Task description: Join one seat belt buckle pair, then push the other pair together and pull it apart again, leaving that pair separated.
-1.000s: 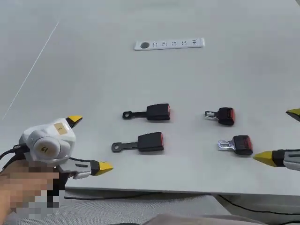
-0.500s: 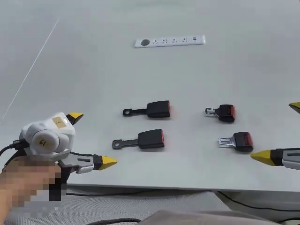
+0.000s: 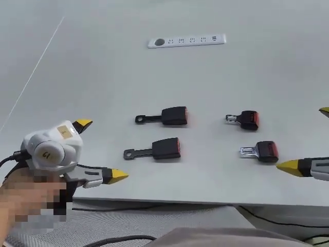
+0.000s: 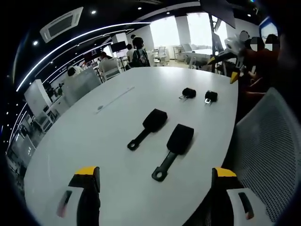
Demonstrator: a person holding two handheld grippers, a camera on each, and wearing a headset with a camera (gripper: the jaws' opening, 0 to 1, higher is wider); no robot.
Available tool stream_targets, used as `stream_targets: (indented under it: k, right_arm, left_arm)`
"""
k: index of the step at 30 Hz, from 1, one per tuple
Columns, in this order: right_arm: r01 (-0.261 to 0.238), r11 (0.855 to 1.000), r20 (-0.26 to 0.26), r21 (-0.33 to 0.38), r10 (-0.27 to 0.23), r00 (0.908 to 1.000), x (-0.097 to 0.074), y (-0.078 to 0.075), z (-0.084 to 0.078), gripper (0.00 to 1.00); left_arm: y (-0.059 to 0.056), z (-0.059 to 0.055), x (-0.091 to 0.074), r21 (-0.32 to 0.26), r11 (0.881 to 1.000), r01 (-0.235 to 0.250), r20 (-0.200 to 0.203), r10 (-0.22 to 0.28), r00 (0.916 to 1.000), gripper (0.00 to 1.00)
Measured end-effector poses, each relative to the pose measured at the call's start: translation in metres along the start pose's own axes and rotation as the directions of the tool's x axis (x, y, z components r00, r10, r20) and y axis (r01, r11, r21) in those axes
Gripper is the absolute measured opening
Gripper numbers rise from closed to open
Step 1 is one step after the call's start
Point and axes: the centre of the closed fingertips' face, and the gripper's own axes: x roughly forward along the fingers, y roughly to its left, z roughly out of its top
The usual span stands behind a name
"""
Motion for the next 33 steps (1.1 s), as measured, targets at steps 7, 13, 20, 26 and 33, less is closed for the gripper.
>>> stream_targets:
  k: [7,13,20,26,33]
  right_arm:
    - [-0.028,0.999,-0.010,-0.016,0.028,0.9996,0.002,-0.007,0.003,0.97]
    - [-0.071,0.997,-0.042,-0.026,0.070,0.9967,0.009,-0.006,-0.001,0.91]
    - [-0.076,0.996,-0.029,-0.054,0.074,0.9968,0.008,-0.011,0.006,0.83]
    - [-0.083,0.991,-0.039,-0.107,0.079,0.9961,0.009,-0.006,0.003,0.79]
    - [-0.139,0.969,-0.016,-0.203,0.139,0.9902,0.015,0.013,0.009,0.63]
  left_arm:
    - [0.004,0.001,0.002,0.000,1.000,-0.021,-0.033,0.021,0.9992,1.00]
    - [0.004,0.002,0.007,0.012,1.000,-0.021,-0.055,0.021,0.9983,1.00]
    - [-0.002,0.009,0.017,0.013,1.000,-0.012,-0.052,0.013,0.9985,0.95]
    - [-0.011,0.002,0.023,0.050,0.998,0.028,-0.111,-0.022,0.9936,0.83]
    - [-0.013,0.005,0.030,0.113,0.990,0.083,-0.103,-0.072,0.9921,0.79]
